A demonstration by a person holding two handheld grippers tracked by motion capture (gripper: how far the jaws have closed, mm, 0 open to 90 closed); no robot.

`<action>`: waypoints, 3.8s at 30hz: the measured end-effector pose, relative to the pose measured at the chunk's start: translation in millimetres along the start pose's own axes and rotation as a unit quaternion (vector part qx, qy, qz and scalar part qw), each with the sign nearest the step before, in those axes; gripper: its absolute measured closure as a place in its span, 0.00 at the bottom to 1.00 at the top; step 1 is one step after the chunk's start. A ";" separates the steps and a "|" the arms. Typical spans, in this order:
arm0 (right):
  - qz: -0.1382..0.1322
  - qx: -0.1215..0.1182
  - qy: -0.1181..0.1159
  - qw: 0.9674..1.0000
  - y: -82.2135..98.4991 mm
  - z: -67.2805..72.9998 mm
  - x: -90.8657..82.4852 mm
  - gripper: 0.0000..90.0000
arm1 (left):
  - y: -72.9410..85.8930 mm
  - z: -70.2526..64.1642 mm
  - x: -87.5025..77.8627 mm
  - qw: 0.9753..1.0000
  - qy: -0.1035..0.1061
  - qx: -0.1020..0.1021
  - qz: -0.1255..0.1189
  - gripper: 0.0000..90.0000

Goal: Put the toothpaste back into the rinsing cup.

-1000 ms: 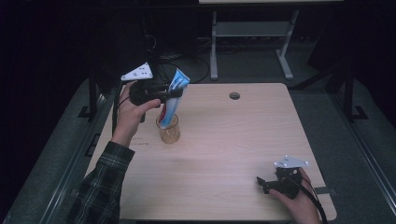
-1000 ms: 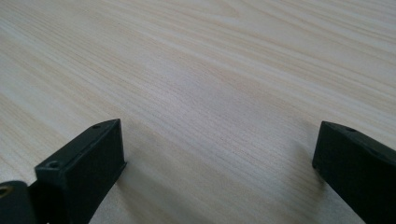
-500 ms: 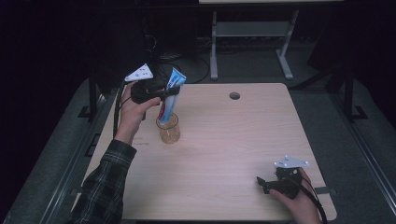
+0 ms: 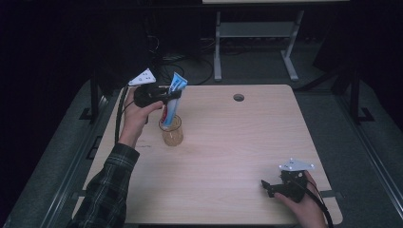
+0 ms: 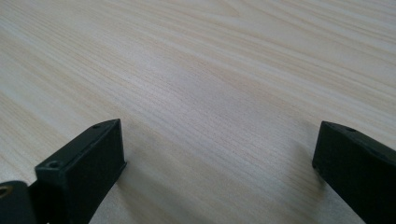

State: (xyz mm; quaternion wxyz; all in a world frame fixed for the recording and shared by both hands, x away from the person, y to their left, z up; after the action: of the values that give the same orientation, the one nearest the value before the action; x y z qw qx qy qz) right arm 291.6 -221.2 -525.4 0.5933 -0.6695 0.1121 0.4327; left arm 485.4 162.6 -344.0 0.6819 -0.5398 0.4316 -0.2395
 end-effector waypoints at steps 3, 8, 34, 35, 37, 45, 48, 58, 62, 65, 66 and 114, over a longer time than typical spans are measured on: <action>0.000 0.000 0.000 1.000 0.0 0.0 0.0 0.02 | 6.6 1.0 1.6 1.000 -0.002 -0.002 0.005 0.80; 0.000 0.000 0.000 1.000 0.0 0.0 0.0 0.02 | 16.5 1.3 4.4 1.000 -0.001 -0.005 0.014 0.80; 0.000 -0.001 0.000 1.000 0.1 0.0 -0.1 0.02 | 42.9 -6.9 17.0 0.999 0.007 -0.009 0.036 0.80; 0.000 0.000 0.000 1.000 0.1 0.0 -0.1 0.02 | 44.4 -6.6 16.9 0.999 0.007 -0.010 0.036 0.80; 0.000 0.000 0.000 1.000 0.1 0.0 -0.1 0.02 | 46.9 -6.0 16.3 0.999 0.007 -0.012 0.037 0.80; 0.000 0.000 0.000 1.000 0.1 0.0 -0.1 0.02 | 52.2 -6.4 14.2 0.999 0.007 -0.017 0.038 0.79; 0.000 0.000 0.000 1.000 0.1 0.1 -0.1 0.02 | 54.4 -6.2 13.2 0.999 0.007 -0.019 0.038 0.79; 0.000 0.000 0.000 1.000 0.1 0.0 -0.1 0.02 | 60.0 -6.4 12.0 0.999 0.008 -0.024 0.043 0.78; 0.000 0.000 0.000 1.000 0.1 0.0 -0.1 0.02 | 59.1 -7.3 12.2 0.999 0.006 -0.021 0.042 0.77; 0.000 0.000 0.000 1.000 0.1 0.0 -0.1 0.02 | 57.7 -6.8 11.9 0.999 0.003 -0.022 0.035 0.73; 0.000 0.000 0.000 1.000 0.1 0.1 -0.1 0.02 | 57.2 -6.6 11.4 0.999 0.001 -0.023 0.034 0.70; 0.000 -0.002 -0.002 1.000 0.2 -0.1 -0.3 0.02 | 105.8 -51.6 -79.7 0.978 -0.082 -0.061 0.180 0.23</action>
State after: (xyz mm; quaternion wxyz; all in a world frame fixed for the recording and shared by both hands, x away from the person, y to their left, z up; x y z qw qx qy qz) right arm 291.4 -221.5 -525.4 0.5919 -0.6698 0.1103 0.4346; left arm 386.1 230.4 -419.7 0.7129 -0.5115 0.4780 -0.0412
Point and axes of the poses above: each handheld gripper's, and its own axes: x roughly forward along the jaws, y roughly out of its underside, z roughly to its left, the point moved 6 cm from there along x, roughly forward along the jaws, and after that the axes turned 4 degrees about x, right-handed, at the moved point
